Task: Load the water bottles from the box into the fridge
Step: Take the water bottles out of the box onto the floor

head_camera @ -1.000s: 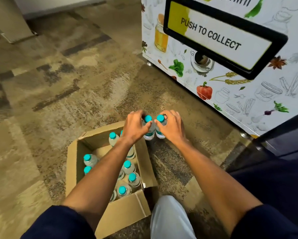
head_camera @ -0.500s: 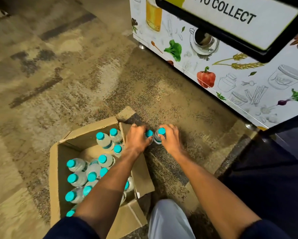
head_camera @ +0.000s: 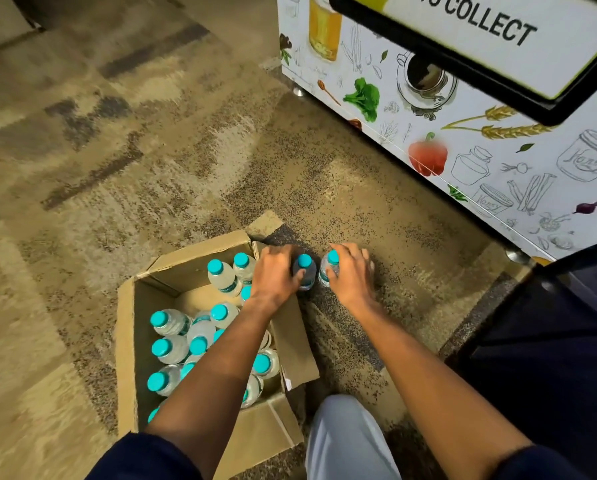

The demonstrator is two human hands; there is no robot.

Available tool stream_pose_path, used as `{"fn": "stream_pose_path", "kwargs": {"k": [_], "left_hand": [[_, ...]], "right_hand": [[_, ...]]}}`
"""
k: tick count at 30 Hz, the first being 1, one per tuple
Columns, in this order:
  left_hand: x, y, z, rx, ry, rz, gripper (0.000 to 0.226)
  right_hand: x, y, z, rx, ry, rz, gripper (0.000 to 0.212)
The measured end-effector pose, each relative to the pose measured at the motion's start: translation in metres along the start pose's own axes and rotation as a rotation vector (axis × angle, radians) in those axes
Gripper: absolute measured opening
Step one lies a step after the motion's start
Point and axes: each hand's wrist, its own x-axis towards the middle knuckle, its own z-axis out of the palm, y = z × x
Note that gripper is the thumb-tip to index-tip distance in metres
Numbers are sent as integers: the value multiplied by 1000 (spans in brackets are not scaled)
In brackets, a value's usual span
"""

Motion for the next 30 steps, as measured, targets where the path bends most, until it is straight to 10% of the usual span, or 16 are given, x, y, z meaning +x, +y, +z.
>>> {"fn": "stream_pose_path", "kwargs": {"k": [13,30], "left_hand": [[-75,-71,-67,-31,178,-71,33],[-123,-178,-86,182,38,-304,36]], "right_hand": [[-43,-84,-2,209,22,-240,45],[-84,-174,68,-162,-315,-409,46]]}}
